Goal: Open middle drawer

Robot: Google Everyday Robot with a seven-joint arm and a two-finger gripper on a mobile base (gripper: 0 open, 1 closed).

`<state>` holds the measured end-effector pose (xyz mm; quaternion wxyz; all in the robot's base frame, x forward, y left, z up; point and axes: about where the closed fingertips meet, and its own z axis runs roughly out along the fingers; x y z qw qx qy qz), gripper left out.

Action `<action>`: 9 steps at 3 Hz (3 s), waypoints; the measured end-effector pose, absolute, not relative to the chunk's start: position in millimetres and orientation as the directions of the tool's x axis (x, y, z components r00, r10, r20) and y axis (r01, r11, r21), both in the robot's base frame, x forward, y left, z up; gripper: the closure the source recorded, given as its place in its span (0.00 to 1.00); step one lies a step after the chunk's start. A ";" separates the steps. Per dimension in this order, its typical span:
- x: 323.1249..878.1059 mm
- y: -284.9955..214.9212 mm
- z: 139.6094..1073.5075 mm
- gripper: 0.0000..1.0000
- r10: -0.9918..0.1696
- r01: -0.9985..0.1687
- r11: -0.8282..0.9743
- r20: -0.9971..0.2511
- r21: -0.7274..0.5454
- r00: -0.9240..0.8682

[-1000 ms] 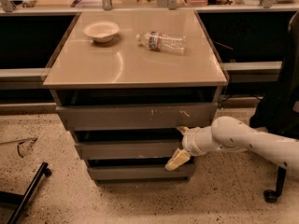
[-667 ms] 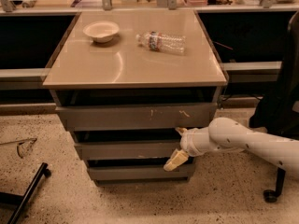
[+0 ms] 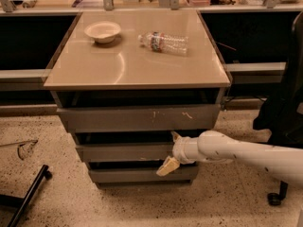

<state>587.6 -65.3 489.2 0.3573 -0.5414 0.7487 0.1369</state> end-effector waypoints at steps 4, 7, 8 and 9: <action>617.1 -43.3 426.4 0.00 -0.733 -0.920 0.351 -0.662 -0.172 -0.156; 594.1 -38.0 405.6 0.00 -0.755 -0.961 0.272 -0.630 -0.046 -0.183; 587.7 -40.6 407.6 0.00 -0.753 -0.961 0.275 -0.628 -0.028 -0.197; 587.7 -40.5 411.1 0.00 -0.753 -0.961 0.275 -0.628 -0.028 -0.198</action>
Offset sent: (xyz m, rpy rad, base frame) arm -0.0055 0.0087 -0.0112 0.0010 -0.0332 -0.0106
